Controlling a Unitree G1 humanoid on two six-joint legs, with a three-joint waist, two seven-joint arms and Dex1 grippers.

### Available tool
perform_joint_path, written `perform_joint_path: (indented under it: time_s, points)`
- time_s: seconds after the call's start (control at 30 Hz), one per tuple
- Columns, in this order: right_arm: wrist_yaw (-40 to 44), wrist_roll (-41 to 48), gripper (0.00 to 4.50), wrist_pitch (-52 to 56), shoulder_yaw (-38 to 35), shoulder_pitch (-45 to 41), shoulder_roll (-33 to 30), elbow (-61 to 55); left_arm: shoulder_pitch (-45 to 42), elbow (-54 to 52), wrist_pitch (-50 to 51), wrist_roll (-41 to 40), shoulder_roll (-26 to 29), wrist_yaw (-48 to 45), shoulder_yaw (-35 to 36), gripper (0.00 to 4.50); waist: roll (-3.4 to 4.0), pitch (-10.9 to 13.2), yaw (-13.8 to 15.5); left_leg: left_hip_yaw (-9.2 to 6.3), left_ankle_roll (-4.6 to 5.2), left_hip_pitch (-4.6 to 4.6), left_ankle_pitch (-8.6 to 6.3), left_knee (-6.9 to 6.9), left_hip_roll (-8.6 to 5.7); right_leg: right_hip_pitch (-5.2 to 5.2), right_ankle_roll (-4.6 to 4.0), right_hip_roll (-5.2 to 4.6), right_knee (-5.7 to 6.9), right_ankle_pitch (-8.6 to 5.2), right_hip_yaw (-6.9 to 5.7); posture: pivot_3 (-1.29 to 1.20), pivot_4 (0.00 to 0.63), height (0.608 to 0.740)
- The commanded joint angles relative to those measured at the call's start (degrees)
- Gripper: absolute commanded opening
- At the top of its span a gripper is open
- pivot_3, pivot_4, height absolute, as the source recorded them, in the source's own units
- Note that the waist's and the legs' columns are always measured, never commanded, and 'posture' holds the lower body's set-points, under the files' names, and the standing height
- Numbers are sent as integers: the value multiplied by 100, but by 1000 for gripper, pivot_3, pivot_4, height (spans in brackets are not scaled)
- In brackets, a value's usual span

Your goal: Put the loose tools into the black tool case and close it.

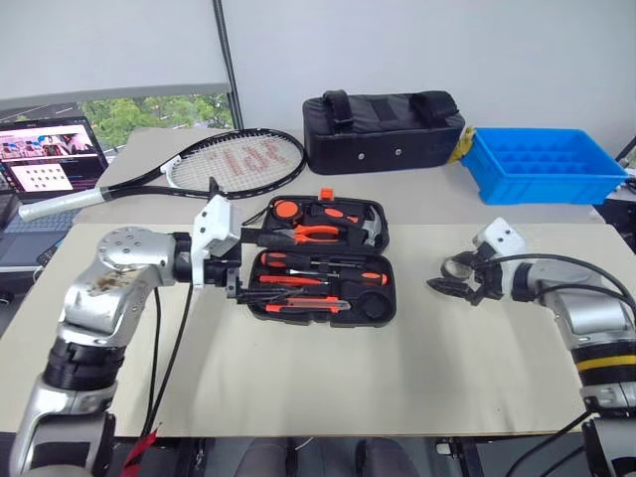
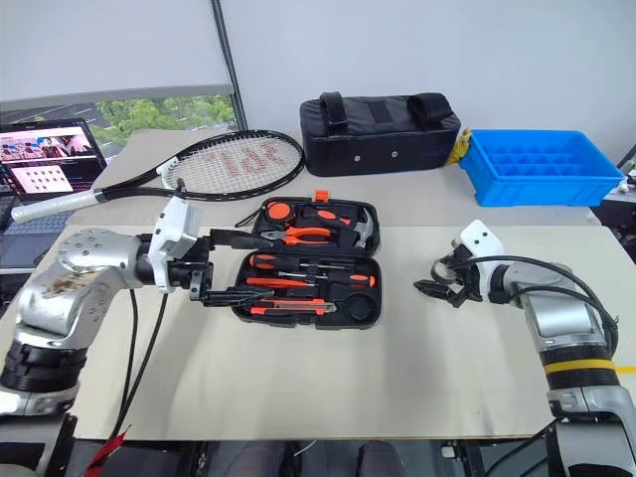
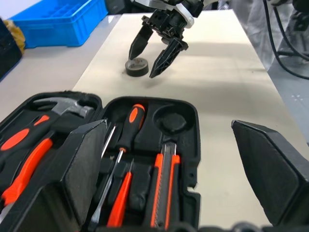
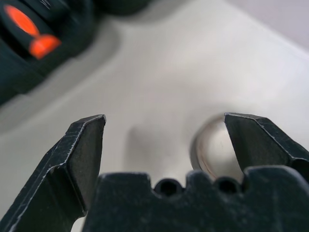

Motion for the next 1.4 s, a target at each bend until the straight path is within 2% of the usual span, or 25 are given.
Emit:
perform_joint_path:
  time_s: [0.03, 0.07, 0.17, 0.33, 0.47, 0.5, 0.53, 0.8, 0.9, 1.13, 1.23, 1.4]
  points:
    - [-24, -214, 4500, -160, 71, -328, 31, 419, 88, -426, 276, -315, 160, 169, 255, 4452, 0, 0, -6, 0, -1, 1, 0, 0, 0, 0, 0, 0, 1, 0, 1, 0, 150, 729]
    - [-11, -223, 4500, -162, 83, -396, 64, 512, 129, -474, 331, -355, 200, 190, 280, 4452, 0, 0, -8, 0, -1, 2, 1, 0, 0, 0, 0, 1, 1, 0, 1, 0, 150, 729]
    - [-6, -323, 3844, -371, 126, -608, 160, 798, 250, -595, 408, -423, 332, 221, 307, 4500, 0, 1, -21, 0, -3, 4, 2, -1, 1, 0, 0, 4, 4, 0, 2, 0, 150, 729]
    - [56, -463, 1960, -662, 160, -829, 235, 1079, 327, -793, 522, -592, 461, 271, 360, 4500, 1, 1, -32, 1, -5, 5, 3, -1, 0, 1, 0, 3, 4, 0, 3, 0, 150, 729]
    - [136, -470, 731, -678, 154, -864, 238, 1022, 303, -880, 569, -732, 521, 248, 342, 4500, 1, 2, -31, 1, -7, 5, 4, -1, 0, 0, 0, 2, 5, 0, 3, 0, 150, 729]
    - [155, -478, 261, -672, 154, -863, 234, 1011, 291, -887, 575, -764, 511, 249, 337, 4500, 1, 1, -31, 1, -8, 5, 4, -1, 0, 1, 0, 2, 6, 0, 2, 0, 150, 729]
    - [173, -493, 35, -665, 155, -857, 226, 1007, 281, -883, 573, -776, 510, 245, 325, 4500, 1, 1, -33, 1, -8, 5, 4, -1, 0, 1, 0, 2, 6, 0, 2, 0, 150, 729]
    - [291, -535, 35, -708, 114, -761, 126, 653, 177, -843, 563, -833, 532, 177, 270, 4500, 1, 2, -36, 2, -9, 7, 5, -1, 0, 1, 0, 3, 8, 0, 3, 0, 150, 729]
    - [814, -226, 35, -604, 98, -619, 41, -121, 178, -912, 633, -954, 567, 124, 316, 4500, 4, 3, -35, 3, -9, 6, 5, -1, -1, 0, 0, 3, 9, 0, 4, 0, 150, 729]
    - [1922, 898, 35, 449, 322, -94, -173, -2757, 320, -872, 574, -966, 742, 35, 281, 4500, 4, 3, -34, 0, -7, 9, 4, -1, 3, 1, 0, 6, 10, 0, 4, 0, 150, 729]
    - [1998, 1013, 35, 661, 523, 42, -233, -3371, 465, -875, 534, -913, 895, -102, 238, 4500, 4, 3, -28, 0, -7, 12, 3, 0, 2, 4, -1, 5, 10, 0, 4, 0, 150, 729]
    - [1646, 609, 35, 517, 1005, 163, -85, -3645, 600, -779, 299, -574, 1077, -192, 101, 4500, 3, 4, -6, 1, -7, 15, 3, 2, 0, 5, -1, 4, 11, 0, 3, 0, 150, 729]
